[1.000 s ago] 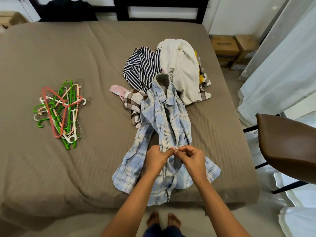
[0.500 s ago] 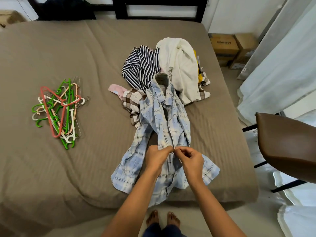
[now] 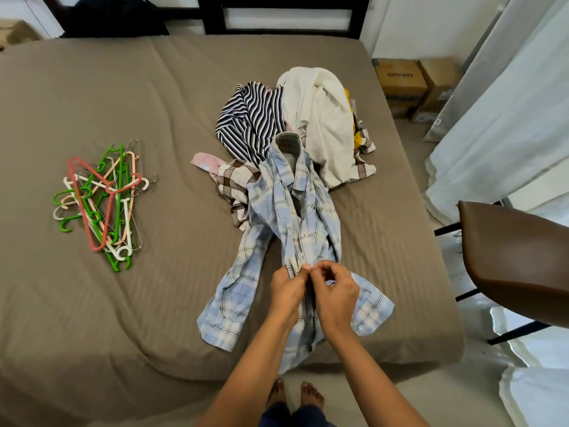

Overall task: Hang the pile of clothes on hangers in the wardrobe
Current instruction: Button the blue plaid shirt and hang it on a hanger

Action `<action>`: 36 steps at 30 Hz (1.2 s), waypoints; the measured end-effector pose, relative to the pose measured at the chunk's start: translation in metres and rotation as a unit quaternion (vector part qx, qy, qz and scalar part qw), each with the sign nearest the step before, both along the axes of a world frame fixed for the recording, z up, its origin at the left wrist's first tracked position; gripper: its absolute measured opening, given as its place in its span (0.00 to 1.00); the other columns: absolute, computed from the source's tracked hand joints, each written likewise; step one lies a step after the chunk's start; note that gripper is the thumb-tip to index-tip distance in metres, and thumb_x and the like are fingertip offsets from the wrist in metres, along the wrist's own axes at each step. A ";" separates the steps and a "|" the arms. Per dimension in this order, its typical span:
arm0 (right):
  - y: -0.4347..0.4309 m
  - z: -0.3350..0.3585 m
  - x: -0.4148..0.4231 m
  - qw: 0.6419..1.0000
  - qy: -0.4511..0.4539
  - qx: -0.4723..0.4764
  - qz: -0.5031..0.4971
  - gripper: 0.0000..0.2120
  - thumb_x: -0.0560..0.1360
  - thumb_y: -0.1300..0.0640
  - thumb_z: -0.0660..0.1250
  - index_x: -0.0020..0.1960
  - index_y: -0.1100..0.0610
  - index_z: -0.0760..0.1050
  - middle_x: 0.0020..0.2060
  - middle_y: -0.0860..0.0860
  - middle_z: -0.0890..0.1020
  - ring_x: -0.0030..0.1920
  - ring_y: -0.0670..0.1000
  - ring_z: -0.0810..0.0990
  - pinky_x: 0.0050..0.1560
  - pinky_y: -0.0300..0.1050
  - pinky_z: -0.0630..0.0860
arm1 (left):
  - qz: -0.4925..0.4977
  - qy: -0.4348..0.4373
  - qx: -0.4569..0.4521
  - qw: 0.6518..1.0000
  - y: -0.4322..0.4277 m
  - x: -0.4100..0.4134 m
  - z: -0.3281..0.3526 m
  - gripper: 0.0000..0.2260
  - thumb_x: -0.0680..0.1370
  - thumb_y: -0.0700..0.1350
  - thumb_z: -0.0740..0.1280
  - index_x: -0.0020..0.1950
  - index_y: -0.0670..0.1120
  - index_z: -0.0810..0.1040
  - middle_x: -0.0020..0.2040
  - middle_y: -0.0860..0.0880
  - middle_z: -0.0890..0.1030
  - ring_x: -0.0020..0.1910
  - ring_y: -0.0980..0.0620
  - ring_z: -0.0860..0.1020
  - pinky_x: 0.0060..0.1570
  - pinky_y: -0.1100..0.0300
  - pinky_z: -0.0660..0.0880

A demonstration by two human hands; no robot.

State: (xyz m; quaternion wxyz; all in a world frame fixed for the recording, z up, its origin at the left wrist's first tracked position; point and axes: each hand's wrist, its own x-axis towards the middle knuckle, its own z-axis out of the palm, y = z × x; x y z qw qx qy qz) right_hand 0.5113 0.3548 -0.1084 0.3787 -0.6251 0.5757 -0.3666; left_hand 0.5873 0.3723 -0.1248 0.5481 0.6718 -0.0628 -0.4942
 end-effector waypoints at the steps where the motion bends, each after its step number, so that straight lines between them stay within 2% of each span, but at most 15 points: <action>1: -0.003 0.001 0.002 0.995 -0.056 0.081 -0.013 0.04 0.73 0.60 0.70 0.39 0.57 0.79 0.33 0.48 0.80 0.33 0.46 0.75 0.34 0.33 0.71 | -0.005 0.004 -0.009 1.000 0.000 0.001 0.000 0.07 0.77 0.41 0.68 0.53 0.43 0.81 0.47 0.46 0.85 0.49 0.48 0.82 0.53 0.50 0.79; 2: -0.008 0.002 0.002 0.975 -0.113 0.187 -0.032 0.06 0.73 0.61 0.69 0.37 0.58 0.78 0.30 0.50 0.78 0.30 0.47 0.73 0.31 0.36 0.70 | -0.015 0.007 -0.017 1.000 0.002 0.003 0.001 0.07 0.77 0.39 0.67 0.54 0.42 0.81 0.47 0.45 0.84 0.50 0.47 0.82 0.53 0.52 0.78; 4: -0.023 0.009 -0.002 0.875 -0.211 0.433 -0.046 0.10 0.73 0.62 0.66 0.34 0.59 0.74 0.24 0.51 0.73 0.24 0.47 0.69 0.24 0.37 0.67 | -0.040 0.009 -0.038 0.998 0.007 0.010 -0.001 0.09 0.77 0.39 0.67 0.56 0.39 0.79 0.49 0.43 0.83 0.53 0.43 0.81 0.55 0.51 0.77; 5: -0.030 0.013 -0.005 0.828 -0.224 0.514 -0.029 0.10 0.74 0.62 0.65 0.34 0.59 0.73 0.23 0.51 0.72 0.23 0.46 0.69 0.23 0.36 0.67 | -0.060 0.002 -0.049 0.997 0.009 0.015 -0.003 0.11 0.76 0.39 0.67 0.57 0.38 0.78 0.51 0.42 0.83 0.55 0.42 0.80 0.57 0.49 0.76; 6: -0.036 0.015 -0.009 0.814 -0.212 0.542 0.003 0.09 0.75 0.61 0.65 0.36 0.59 0.73 0.24 0.50 0.73 0.24 0.45 0.71 0.24 0.36 0.69 | -0.083 -0.012 -0.060 0.995 0.012 0.019 -0.004 0.13 0.76 0.40 0.68 0.60 0.39 0.77 0.53 0.43 0.83 0.56 0.43 0.80 0.58 0.50 0.76; 8: -0.047 0.014 -0.007 0.877 -0.132 0.455 0.074 0.08 0.75 0.55 0.68 0.46 0.59 0.74 0.34 0.52 0.78 0.33 0.47 0.76 0.34 0.40 0.75 | -0.127 -0.034 -0.080 0.988 0.017 0.026 -0.002 0.16 0.74 0.43 0.70 0.62 0.43 0.76 0.54 0.48 0.83 0.56 0.49 0.81 0.57 0.56 0.76; 10: -0.054 0.011 0.001 0.943 -0.059 0.311 0.102 0.18 0.71 0.51 0.73 0.55 0.57 0.71 0.44 0.52 0.78 0.43 0.50 0.80 0.43 0.46 0.79 | -0.160 -0.035 -0.090 0.982 0.019 0.027 0.001 0.17 0.72 0.45 0.72 0.60 0.46 0.77 0.52 0.51 0.84 0.54 0.52 0.81 0.55 0.58 0.77; 12: -0.056 0.012 0.009 0.960 -0.021 0.250 0.127 0.16 0.69 0.57 0.75 0.53 0.59 0.74 0.41 0.53 0.79 0.40 0.51 0.80 0.38 0.44 0.77 | -0.171 -0.030 -0.075 0.982 0.019 0.029 -0.001 0.14 0.72 0.44 0.73 0.57 0.46 0.80 0.50 0.49 0.84 0.53 0.50 0.82 0.57 0.51 0.76; 14: -0.055 0.005 0.009 0.964 -0.029 0.235 0.121 0.06 0.71 0.64 0.71 0.47 0.62 0.76 0.32 0.53 0.78 0.31 0.51 0.77 0.33 0.43 0.73 | -0.147 0.002 -0.045 0.988 0.017 0.036 0.000 0.12 0.73 0.47 0.72 0.54 0.45 0.81 0.50 0.46 0.84 0.53 0.48 0.81 0.60 0.46 0.74; 18: -0.042 0.001 0.002 0.941 -0.114 0.300 0.105 0.02 0.74 0.67 0.66 0.47 0.65 0.75 0.28 0.52 0.74 0.25 0.47 0.70 0.26 0.39 0.68 | -0.117 0.035 0.024 0.992 0.002 0.047 0.009 0.19 0.72 0.60 0.69 0.51 0.46 0.78 0.50 0.54 0.80 0.54 0.57 0.75 0.59 0.59 0.69; 22: -0.034 0.001 -0.001 0.913 -0.172 0.357 0.092 0.06 0.75 0.68 0.64 0.51 0.61 0.72 0.32 0.53 0.74 0.27 0.44 0.71 0.28 0.37 0.69 | -0.113 -0.008 0.031 0.993 -0.010 0.044 0.011 0.07 0.74 0.48 0.71 0.45 0.46 0.80 0.50 0.44 0.83 0.55 0.45 0.79 0.54 0.55 0.74; 29: -0.038 -0.009 -0.005 0.808 -0.372 0.436 -0.135 0.13 0.76 0.72 0.51 0.48 0.56 0.66 0.33 0.55 0.71 0.31 0.50 0.68 0.32 0.46 0.65 | 0.030 0.071 -0.004 0.997 -0.004 0.041 0.012 0.07 0.78 0.38 0.64 0.55 0.41 0.77 0.47 0.46 0.82 0.48 0.49 0.80 0.49 0.57 0.77; 32: -0.036 -0.009 -0.006 0.842 -0.313 0.425 -0.109 0.05 0.77 0.63 0.62 0.49 0.57 0.67 0.34 0.55 0.72 0.30 0.51 0.71 0.33 0.46 0.68 | 0.035 0.106 0.001 0.994 0.002 0.040 0.011 0.09 0.80 0.37 0.60 0.58 0.41 0.76 0.47 0.44 0.82 0.42 0.50 0.81 0.39 0.58 0.80; 34: -0.031 -0.012 -0.009 0.903 -0.180 0.385 -0.059 0.14 0.72 0.60 0.70 0.52 0.58 0.68 0.37 0.56 0.75 0.34 0.52 0.74 0.36 0.49 0.73 | 0.033 0.100 0.011 0.994 0.004 0.039 0.012 0.10 0.81 0.35 0.58 0.59 0.40 0.75 0.49 0.43 0.81 0.42 0.50 0.81 0.36 0.59 0.80; 36: -0.028 -0.012 -0.010 0.948 -0.056 0.310 -0.047 0.14 0.70 0.60 0.71 0.52 0.57 0.70 0.40 0.56 0.76 0.36 0.52 0.75 0.41 0.51 0.76 | 0.036 0.080 0.024 0.996 0.004 0.038 0.014 0.11 0.81 0.34 0.57 0.60 0.39 0.74 0.53 0.41 0.80 0.45 0.47 0.80 0.42 0.57 0.79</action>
